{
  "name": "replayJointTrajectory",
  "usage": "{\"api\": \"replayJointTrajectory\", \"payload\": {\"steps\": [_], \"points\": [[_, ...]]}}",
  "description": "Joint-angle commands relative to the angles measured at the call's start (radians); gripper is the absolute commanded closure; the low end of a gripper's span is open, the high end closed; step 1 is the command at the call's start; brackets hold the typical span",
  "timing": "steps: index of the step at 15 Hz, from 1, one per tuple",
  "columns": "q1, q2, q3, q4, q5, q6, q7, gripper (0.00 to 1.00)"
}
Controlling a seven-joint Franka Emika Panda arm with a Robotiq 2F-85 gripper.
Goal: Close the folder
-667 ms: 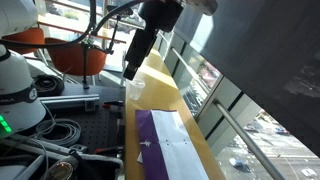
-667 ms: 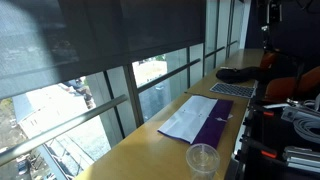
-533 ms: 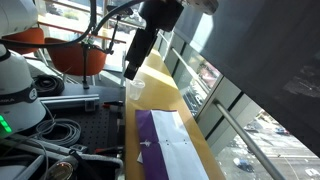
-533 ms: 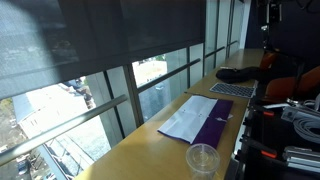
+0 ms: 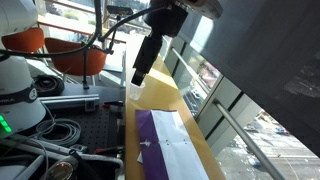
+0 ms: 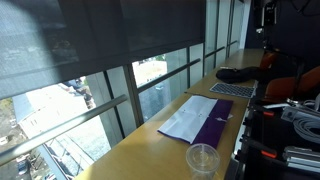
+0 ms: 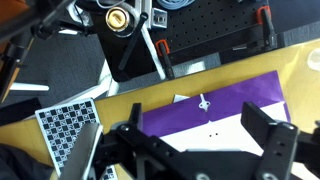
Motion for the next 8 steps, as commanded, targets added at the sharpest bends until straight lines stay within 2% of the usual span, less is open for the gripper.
{"api": "replayJointTrajectory", "payload": {"steps": [1, 4, 8], "points": [[0.02, 0.142, -0.044, 0.062, 0.038, 0.163, -0.086, 0.0], [0.034, 0.291, -0.059, 0.138, 0.117, 0.342, -0.15, 0.0], [0.027, 0.552, -0.053, 0.303, 0.221, 0.494, -0.211, 0.0]]}}
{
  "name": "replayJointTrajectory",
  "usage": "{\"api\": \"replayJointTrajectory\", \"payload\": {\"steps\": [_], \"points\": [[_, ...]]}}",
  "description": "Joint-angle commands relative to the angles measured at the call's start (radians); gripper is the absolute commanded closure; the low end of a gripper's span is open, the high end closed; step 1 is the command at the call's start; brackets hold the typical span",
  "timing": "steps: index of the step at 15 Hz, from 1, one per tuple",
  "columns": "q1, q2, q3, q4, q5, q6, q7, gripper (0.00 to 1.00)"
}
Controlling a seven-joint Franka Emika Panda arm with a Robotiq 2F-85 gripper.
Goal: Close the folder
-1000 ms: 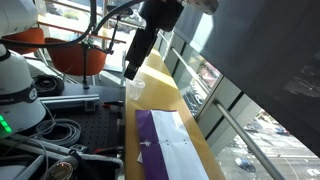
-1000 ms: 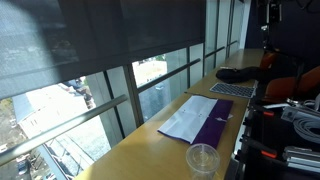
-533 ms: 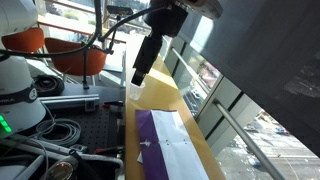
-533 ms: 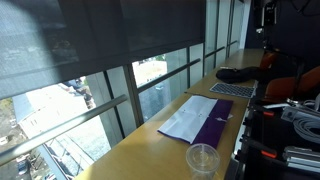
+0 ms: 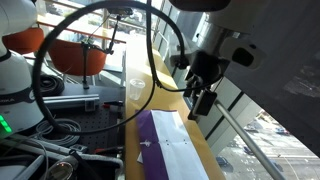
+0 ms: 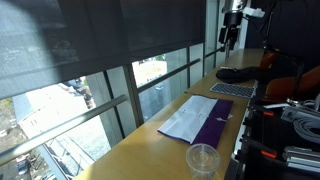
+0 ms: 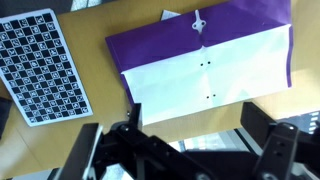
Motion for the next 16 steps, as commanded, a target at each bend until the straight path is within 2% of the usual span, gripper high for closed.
{"api": "replayJointTrajectory", "payload": {"steps": [1, 4, 7, 10, 16], "points": [[-0.003, 0.257, -0.005, 0.196, 0.098, 0.08, -0.07, 0.0], [-0.041, 0.456, 0.017, 0.358, 0.142, 0.088, -0.083, 0.0], [-0.096, 0.625, 0.038, 0.53, 0.161, 0.011, -0.083, 0.0], [-0.157, 0.74, 0.057, 0.653, 0.165, -0.065, -0.098, 0.0], [-0.256, 0.904, 0.131, 0.824, 0.167, -0.102, -0.262, 0.0]]}}
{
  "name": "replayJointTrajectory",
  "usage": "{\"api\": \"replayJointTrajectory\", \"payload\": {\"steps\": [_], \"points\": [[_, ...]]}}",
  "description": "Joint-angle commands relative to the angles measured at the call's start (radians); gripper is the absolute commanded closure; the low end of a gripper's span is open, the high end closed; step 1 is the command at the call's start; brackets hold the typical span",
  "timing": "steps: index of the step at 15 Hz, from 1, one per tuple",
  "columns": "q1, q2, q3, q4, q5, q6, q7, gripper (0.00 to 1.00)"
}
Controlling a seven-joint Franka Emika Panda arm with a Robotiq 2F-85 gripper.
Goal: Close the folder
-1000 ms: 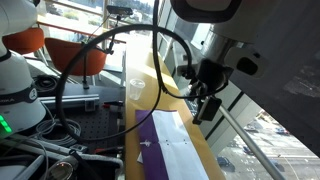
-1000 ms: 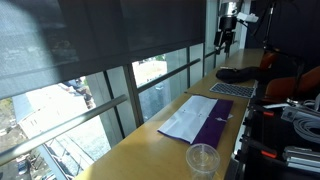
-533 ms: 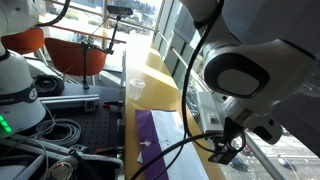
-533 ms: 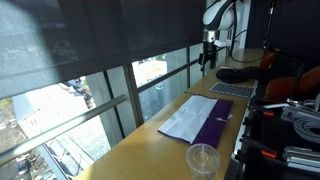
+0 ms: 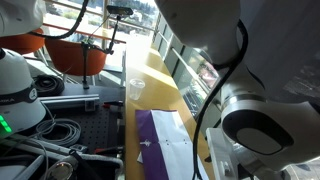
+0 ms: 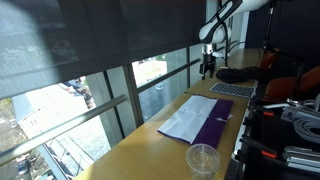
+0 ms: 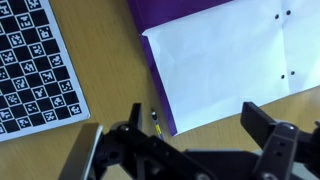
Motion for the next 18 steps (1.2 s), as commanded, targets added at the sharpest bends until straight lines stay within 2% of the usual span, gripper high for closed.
{"api": "replayJointTrajectory", "payload": {"steps": [1, 10, 18], "points": [[-0.051, 0.108, 0.057, 0.133, 0.022, -0.044, -0.106, 0.0], [-0.081, 0.318, 0.102, 0.314, -0.01, -0.063, -0.244, 0.0], [-0.094, 0.435, 0.125, 0.45, 0.001, -0.117, -0.308, 0.0]]}}
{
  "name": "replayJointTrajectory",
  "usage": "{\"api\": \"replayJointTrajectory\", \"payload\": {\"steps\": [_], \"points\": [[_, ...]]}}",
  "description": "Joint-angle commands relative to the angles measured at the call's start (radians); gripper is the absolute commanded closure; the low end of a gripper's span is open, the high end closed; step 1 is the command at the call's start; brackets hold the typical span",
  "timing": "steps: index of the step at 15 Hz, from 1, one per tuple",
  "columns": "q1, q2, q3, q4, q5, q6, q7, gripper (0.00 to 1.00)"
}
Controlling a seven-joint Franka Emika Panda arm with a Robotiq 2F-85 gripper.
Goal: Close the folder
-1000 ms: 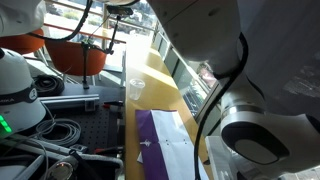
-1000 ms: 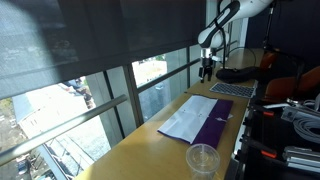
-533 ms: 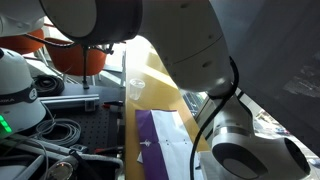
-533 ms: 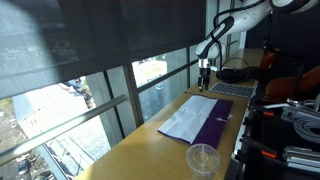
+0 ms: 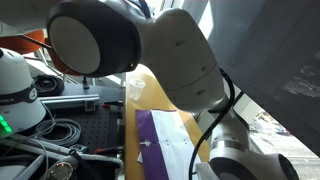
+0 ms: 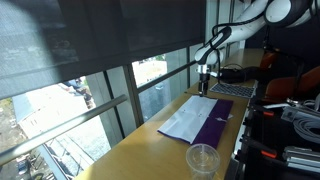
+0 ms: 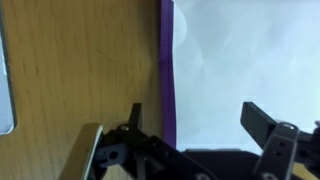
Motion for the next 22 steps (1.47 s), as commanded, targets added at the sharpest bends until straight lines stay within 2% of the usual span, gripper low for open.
{"api": "replayJointTrajectory", "payload": {"steps": [1, 8, 9, 11, 12, 19, 21, 22], "points": [[-0.025, 0.058, 0.039, 0.107, 0.005, -0.066, -0.029, 0.0], [-0.027, 0.12, 0.054, 0.213, 0.009, -0.127, -0.03, 0.0], [-0.027, 0.128, 0.054, 0.226, 0.01, -0.134, -0.029, 0.03], [-0.027, 0.142, 0.055, 0.254, 0.011, -0.15, -0.027, 0.28], [-0.027, 0.146, 0.056, 0.265, 0.011, -0.161, -0.026, 0.29], [-0.016, 0.147, 0.051, 0.296, 0.012, -0.177, -0.025, 0.83], [-0.013, 0.143, 0.051, 0.3, 0.009, -0.179, -0.025, 0.97], [-0.01, 0.14, 0.051, 0.302, 0.007, -0.18, -0.025, 1.0]]}}
